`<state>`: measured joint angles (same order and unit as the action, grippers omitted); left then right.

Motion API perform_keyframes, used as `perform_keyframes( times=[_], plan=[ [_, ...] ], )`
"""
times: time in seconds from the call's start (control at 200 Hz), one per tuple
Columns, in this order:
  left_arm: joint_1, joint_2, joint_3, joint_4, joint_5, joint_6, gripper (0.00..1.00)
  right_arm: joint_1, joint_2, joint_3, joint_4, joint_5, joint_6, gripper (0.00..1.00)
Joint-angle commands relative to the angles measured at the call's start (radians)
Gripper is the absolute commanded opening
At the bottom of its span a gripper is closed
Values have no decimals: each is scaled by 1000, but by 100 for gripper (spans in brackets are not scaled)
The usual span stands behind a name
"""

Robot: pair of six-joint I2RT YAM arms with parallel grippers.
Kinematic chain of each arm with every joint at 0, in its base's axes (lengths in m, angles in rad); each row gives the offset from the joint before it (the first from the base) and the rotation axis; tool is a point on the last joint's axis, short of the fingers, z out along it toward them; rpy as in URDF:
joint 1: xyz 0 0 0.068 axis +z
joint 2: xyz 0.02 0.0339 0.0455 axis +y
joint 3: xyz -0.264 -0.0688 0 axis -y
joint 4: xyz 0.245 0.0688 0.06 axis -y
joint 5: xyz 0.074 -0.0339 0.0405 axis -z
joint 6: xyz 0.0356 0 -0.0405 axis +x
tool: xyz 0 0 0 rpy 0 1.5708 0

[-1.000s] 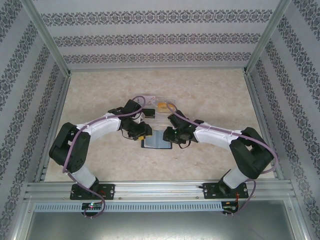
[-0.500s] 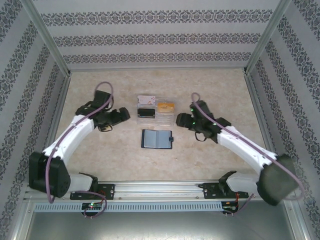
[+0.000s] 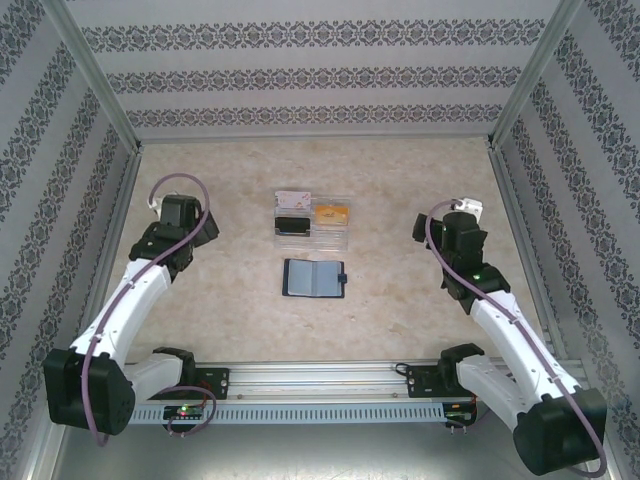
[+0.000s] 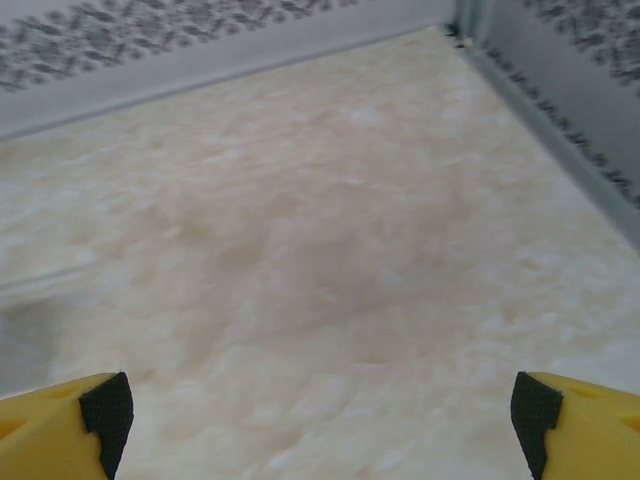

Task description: Take the credit cards out of the card holder

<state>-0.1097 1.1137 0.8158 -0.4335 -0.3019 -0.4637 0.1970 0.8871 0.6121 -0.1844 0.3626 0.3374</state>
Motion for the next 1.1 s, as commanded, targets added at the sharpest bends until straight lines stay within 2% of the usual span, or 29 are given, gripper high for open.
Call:
perform_keyframes(
  times=[0.0,0.175,0.345,0.54,0.814,0.934,1.099],
  plan=[
    [8,-1,-112,272,-114,150,99,-41,9,-81,174,102,-93,98],
    [18,59,-228,514,-109,289,99,-66,129,-194,426,156,-150,98],
    [26,162,-312,752,-47,392,99,-84,307,-262,736,56,-241,98],
    [51,241,-413,1062,87,432,99,-116,378,-241,808,-91,-294,98],
    [128,328,-469,1287,299,427,99,-139,465,-258,985,-264,-338,98],
    [128,376,-489,1368,320,438,99,-139,526,-250,1031,-285,-347,98],
    [128,441,-466,1383,297,427,99,-152,594,-233,1058,-300,-337,98]
  ],
)
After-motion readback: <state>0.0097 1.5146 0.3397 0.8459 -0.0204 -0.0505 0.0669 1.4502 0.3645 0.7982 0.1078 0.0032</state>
